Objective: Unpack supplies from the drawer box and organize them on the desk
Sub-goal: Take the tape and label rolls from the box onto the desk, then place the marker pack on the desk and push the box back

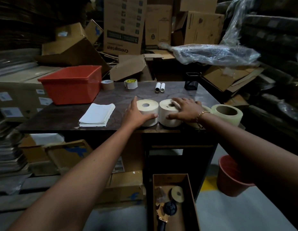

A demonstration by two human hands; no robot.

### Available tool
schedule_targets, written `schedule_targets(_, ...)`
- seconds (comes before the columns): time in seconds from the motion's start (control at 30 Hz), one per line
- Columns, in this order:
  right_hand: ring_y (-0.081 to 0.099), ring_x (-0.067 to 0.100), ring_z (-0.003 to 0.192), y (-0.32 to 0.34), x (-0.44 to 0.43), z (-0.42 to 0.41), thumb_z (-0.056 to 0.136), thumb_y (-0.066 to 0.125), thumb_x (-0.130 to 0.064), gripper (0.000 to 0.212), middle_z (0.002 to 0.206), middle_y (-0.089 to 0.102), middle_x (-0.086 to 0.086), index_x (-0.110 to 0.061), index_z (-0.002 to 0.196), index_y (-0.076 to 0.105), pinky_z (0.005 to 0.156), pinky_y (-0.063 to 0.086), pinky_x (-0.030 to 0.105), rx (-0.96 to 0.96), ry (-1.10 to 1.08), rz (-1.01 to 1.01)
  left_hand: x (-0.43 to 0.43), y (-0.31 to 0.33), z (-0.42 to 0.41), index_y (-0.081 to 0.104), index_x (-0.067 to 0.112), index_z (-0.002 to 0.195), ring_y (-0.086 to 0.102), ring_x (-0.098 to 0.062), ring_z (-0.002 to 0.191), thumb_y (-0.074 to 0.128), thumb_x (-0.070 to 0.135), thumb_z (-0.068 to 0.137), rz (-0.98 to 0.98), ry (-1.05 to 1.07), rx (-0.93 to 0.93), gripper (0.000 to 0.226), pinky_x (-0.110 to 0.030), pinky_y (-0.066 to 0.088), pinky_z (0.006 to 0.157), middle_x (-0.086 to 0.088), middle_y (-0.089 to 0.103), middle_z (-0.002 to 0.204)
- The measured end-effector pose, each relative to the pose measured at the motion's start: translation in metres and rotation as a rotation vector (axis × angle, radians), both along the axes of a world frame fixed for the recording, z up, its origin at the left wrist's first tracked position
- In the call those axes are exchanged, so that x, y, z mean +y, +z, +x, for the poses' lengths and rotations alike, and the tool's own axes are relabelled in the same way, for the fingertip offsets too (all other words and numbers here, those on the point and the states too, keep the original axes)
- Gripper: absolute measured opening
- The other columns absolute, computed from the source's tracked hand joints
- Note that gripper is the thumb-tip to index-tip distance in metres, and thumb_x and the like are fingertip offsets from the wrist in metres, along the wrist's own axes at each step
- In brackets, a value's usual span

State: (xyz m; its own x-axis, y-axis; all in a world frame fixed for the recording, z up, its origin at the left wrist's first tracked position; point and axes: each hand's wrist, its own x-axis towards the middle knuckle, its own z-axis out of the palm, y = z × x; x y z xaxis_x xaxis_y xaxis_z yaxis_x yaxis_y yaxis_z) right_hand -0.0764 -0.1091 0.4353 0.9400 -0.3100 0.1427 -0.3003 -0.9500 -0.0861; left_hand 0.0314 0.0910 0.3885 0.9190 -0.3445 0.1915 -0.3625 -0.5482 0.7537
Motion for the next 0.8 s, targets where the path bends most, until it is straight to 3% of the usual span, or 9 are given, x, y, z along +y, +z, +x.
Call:
schedule_targets(0.1,0.034,0.031,0.138,-0.004,0.001,-0.008,0.073,0.061,-0.071,0.092,0.153,0.036,0.006,-0.032,0.148,0.028,0.108,0.026,0.048,-0.081,0.033,-0.042,0.001,-0.005,-0.016,0.004,0.029,0.153,0.016,-0.033,0.146,0.069,0.074,0.063,0.08,0.072,-0.13,0.12,-0.053,0.018,0.115,-0.007,0.015,0.161)
schedule_targets(0.2,0.042,0.029,0.131,-0.013,0.008,-0.026,0.075,0.061,-0.064,0.075,0.143,0.046,0.003,-0.029,0.138,0.044,0.104,0.033,0.045,-0.324,0.177,-0.086,0.005,-0.017,-0.042,0.024,0.027,0.149,0.03,-0.034,0.136,0.061,0.065,0.074,0.094,0.157,-0.494,0.092,-0.049,0.028,0.108,-0.009,0.032,0.151)
schedule_targets(0.3,0.057,0.02,0.096,-0.035,0.021,-0.054,0.083,0.061,-0.044,0.036,0.102,0.062,0.0,-0.019,0.109,0.063,0.083,0.046,0.036,-0.675,0.326,-0.016,0.005,-0.044,-0.069,0.047,0.024,0.13,0.046,-0.03,0.115,0.057,0.054,0.08,0.042,0.091,-0.747,0.059,-0.042,0.038,0.094,-0.007,0.049,0.127)
schedule_targets(0.37,0.059,0.017,0.075,-0.06,0.028,-0.071,0.087,0.059,-0.035,0.019,0.082,0.064,-0.002,-0.017,0.094,0.064,0.069,0.047,0.034,-0.732,0.338,0.092,0.003,-0.073,-0.084,0.053,0.021,0.12,0.047,-0.026,0.107,0.055,0.049,0.084,0.059,-0.034,-0.774,0.045,-0.038,0.04,0.087,-0.006,0.053,0.116)
schedule_targets(0.5,0.065,0.021,0.063,-0.148,0.025,-0.082,0.088,0.055,-0.038,0.023,0.068,0.066,0.001,-0.018,0.079,0.062,0.056,0.05,0.038,-0.57,0.209,0.301,-0.003,-0.157,-0.1,0.057,0.022,0.112,0.05,-0.021,0.103,0.054,0.045,0.085,0.169,-0.236,-0.651,0.035,-0.037,0.042,0.083,-0.002,0.052,0.111)
schedule_targets(0.6,0.067,0.016,0.069,-0.225,0.016,-0.085,0.085,0.051,-0.045,0.027,0.073,0.069,-0.003,-0.021,0.084,0.063,0.062,0.053,0.039,-0.388,0.091,0.477,-0.006,-0.225,-0.101,0.057,0.023,0.114,0.052,-0.021,0.108,0.054,0.044,0.081,0.258,-0.317,-0.447,0.039,-0.039,0.045,0.087,-0.001,0.053,0.115)
schedule_targets(0.67,0.067,0.014,0.072,-0.274,0.012,-0.084,0.083,0.053,-0.038,0.019,0.075,0.07,-0.003,-0.021,0.083,0.063,0.069,0.055,0.041,-0.282,0.006,0.62,-0.007,-0.271,-0.098,0.056,0.021,0.119,0.052,-0.026,0.113,0.059,0.043,0.076,0.323,-0.312,-0.267,0.048,-0.04,0.046,0.089,-0.003,0.052,0.12)
schedule_targets(0.73,0.069,0.017,0.072,-0.334,0.003,-0.079,0.081,0.055,-0.031,0.013,0.077,0.071,-0.001,-0.022,0.081,0.064,0.072,0.057,0.045,-0.161,-0.121,0.797,-0.009,-0.316,-0.097,0.054,0.018,0.127,0.049,-0.03,0.12,0.064,0.046,0.075,0.369,-0.287,-0.043,0.06,-0.039,0.044,0.095,-0.007,0.049,0.131)
schedule_targets(0.8,0.07,0.024,0.078,-0.395,-0.007,-0.073,0.075,0.056,-0.038,0.015,0.082,0.071,0.002,-0.027,0.081,0.064,0.075,0.058,0.051,-0.069,-0.241,0.934,-0.013,-0.357,-0.097,0.048,0.018,0.136,0.044,-0.029,0.128,0.067,0.042,0.079,0.422,-0.271,0.103,0.065,-0.035,0.037,0.101,-0.007,0.042,0.143)
